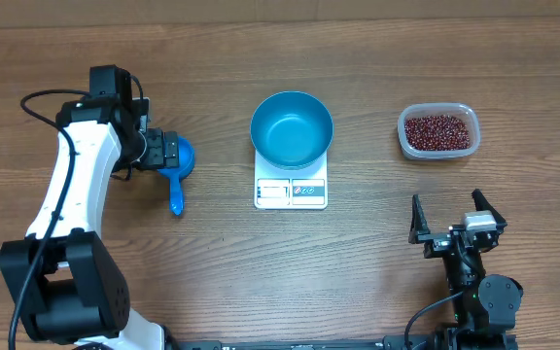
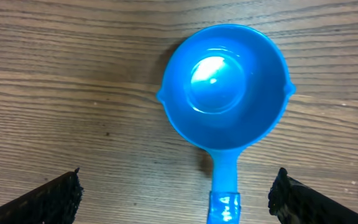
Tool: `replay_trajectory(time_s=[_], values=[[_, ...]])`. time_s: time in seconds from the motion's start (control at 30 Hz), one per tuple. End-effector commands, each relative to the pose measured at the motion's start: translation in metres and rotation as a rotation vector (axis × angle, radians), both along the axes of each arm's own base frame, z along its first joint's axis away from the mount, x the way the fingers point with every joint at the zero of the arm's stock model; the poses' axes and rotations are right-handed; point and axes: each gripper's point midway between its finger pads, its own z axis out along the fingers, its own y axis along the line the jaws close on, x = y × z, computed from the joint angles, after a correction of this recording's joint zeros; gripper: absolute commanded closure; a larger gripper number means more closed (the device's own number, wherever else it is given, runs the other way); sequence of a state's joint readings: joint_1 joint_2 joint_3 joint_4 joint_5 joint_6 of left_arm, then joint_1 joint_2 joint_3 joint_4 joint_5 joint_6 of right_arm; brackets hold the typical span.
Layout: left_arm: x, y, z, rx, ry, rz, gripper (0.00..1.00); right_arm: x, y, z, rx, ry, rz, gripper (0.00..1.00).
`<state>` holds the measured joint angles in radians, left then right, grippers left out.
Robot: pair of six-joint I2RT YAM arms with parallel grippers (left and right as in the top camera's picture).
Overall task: Scoop item into bowl and weigh 150g on scale
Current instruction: 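Move the left gripper over the blue scoop's cup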
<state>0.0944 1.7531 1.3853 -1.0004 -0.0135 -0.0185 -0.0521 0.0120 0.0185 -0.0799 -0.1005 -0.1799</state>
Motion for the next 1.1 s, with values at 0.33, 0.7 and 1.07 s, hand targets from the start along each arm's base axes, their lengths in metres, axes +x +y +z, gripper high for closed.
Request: replay_trajectory(time_s=[0.33,0.7,1.07], values=[[0.015,0.012,-0.038,0.02,0.053,0.029,0.0,0.0,0.0,-0.002,-0.005,-0.003,0.002,0.0],[0.023,0.02,-0.049,0.013,0.043,0.087,0.01,0.0,0.0,-0.002,-0.005,-0.003,0.002,0.0],[0.019,0.019,-0.052,-0.007,0.059,0.137,0.01,0.0,0.0,-0.002,-0.005,-0.003,0.002,0.0]])
